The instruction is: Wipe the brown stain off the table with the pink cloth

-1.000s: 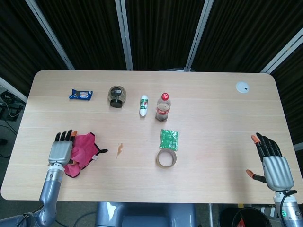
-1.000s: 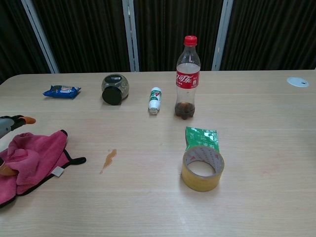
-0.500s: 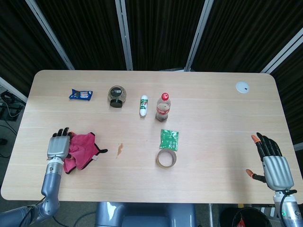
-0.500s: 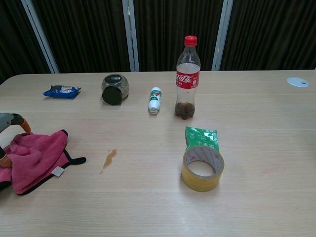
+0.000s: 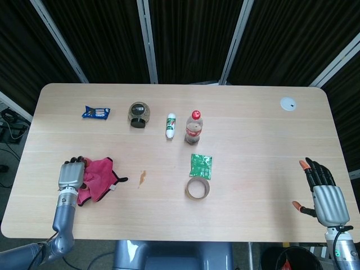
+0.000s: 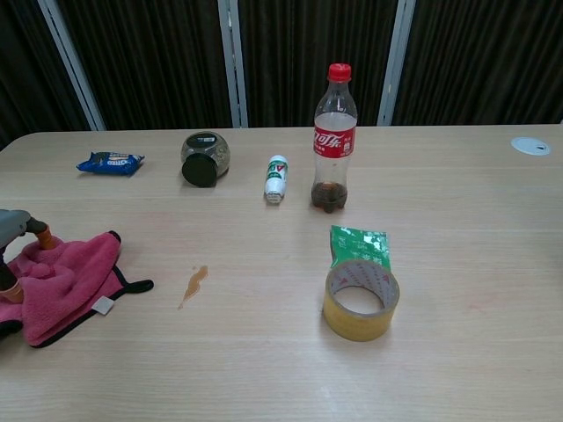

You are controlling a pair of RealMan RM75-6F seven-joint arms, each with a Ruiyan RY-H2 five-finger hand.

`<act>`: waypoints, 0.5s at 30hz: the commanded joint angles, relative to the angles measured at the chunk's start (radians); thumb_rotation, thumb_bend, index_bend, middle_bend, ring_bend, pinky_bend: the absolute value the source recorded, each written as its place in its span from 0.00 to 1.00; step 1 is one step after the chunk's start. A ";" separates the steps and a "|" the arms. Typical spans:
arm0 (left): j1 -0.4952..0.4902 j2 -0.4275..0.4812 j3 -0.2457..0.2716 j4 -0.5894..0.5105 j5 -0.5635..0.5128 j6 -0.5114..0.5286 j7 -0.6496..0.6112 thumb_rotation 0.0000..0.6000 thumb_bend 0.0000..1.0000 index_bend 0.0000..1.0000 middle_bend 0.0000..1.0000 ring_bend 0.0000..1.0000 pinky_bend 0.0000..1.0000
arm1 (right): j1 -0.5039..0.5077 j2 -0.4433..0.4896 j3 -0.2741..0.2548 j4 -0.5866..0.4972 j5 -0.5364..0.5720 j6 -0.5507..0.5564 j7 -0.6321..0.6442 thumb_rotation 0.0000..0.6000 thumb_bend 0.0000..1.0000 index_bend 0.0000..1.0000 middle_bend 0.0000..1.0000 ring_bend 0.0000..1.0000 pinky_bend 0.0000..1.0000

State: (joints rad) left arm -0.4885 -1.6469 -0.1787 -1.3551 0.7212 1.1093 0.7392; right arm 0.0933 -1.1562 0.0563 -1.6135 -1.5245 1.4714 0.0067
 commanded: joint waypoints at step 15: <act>0.009 -0.043 0.034 0.064 0.185 0.051 -0.161 1.00 0.59 0.84 0.59 0.50 0.60 | 0.000 0.002 0.001 -0.006 0.009 -0.005 0.005 1.00 0.01 0.02 0.00 0.00 0.08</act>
State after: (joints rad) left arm -0.4812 -1.6880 -0.1500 -1.2915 0.8825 1.1504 0.5989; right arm 0.0931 -1.1537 0.0573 -1.6199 -1.5158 1.4665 0.0120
